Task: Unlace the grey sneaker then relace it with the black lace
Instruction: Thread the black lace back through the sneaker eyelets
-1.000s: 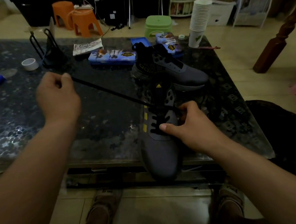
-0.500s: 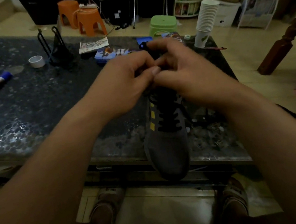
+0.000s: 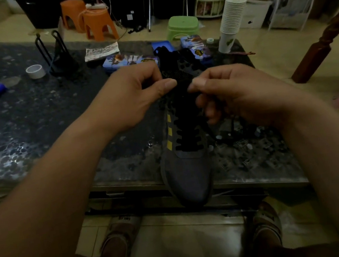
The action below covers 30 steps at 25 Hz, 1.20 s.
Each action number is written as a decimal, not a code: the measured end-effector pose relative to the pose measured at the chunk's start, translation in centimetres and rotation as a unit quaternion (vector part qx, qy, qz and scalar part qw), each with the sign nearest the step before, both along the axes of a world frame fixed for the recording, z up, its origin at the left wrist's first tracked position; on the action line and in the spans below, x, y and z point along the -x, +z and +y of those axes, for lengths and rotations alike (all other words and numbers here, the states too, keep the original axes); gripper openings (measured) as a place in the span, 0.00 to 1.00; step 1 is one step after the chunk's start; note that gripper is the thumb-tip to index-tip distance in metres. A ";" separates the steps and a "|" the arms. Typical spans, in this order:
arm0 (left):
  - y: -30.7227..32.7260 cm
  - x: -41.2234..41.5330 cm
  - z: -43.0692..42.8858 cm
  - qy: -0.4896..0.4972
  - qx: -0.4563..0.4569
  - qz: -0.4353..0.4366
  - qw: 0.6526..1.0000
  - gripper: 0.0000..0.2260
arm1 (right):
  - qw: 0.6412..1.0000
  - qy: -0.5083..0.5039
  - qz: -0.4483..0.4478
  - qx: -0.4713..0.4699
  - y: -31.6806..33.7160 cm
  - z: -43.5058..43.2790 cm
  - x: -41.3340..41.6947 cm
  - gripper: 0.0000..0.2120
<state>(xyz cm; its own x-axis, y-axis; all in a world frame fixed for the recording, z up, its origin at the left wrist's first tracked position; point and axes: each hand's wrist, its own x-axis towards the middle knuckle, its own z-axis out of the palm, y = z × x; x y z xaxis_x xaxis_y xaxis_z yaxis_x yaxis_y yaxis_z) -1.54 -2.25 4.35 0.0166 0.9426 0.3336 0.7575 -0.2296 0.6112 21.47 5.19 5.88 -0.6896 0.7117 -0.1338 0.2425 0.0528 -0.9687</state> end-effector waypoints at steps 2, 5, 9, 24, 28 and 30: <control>0.1 -1.4 0.3 -0.021 0.001 0.000 1.000 0.12 | 0.999 0.037 0.015 0.028 0.3 -0.1 0.8 0.18; 0.4 -1.3 0.5 -0.006 -0.002 -0.012 1.000 0.08 | 0.998 0.029 -0.039 -0.034 0.3 0.5 0.8 0.10; -0.1 -0.5 0.5 -0.002 0.059 -0.045 0.997 0.05 | 0.997 0.001 -0.064 -0.038 -1.3 0.5 -0.2 0.07; -2.1 -1.5 2.7 0.051 0.074 -0.077 0.993 0.03 | 0.981 -0.102 -0.068 -0.153 -3.4 1.5 1.4 0.05; -2.8 -2.5 2.7 0.011 0.092 -0.130 0.987 0.04 | 0.987 -0.066 -0.063 -0.132 -4.0 0.6 1.6 0.06; -2.8 -2.9 2.9 0.002 0.085 -0.156 0.984 0.05 | 0.987 -0.077 -0.043 -0.138 -4.2 0.4 1.8 0.06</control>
<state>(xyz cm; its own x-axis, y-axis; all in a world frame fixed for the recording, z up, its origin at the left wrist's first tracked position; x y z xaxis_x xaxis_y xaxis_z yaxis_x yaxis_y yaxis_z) 1.31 0.63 1.59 -0.0658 0.9850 0.1593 0.5274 -0.1012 0.8436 19.71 5.59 1.66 -0.5642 0.8252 0.0267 0.3482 0.2671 -0.8986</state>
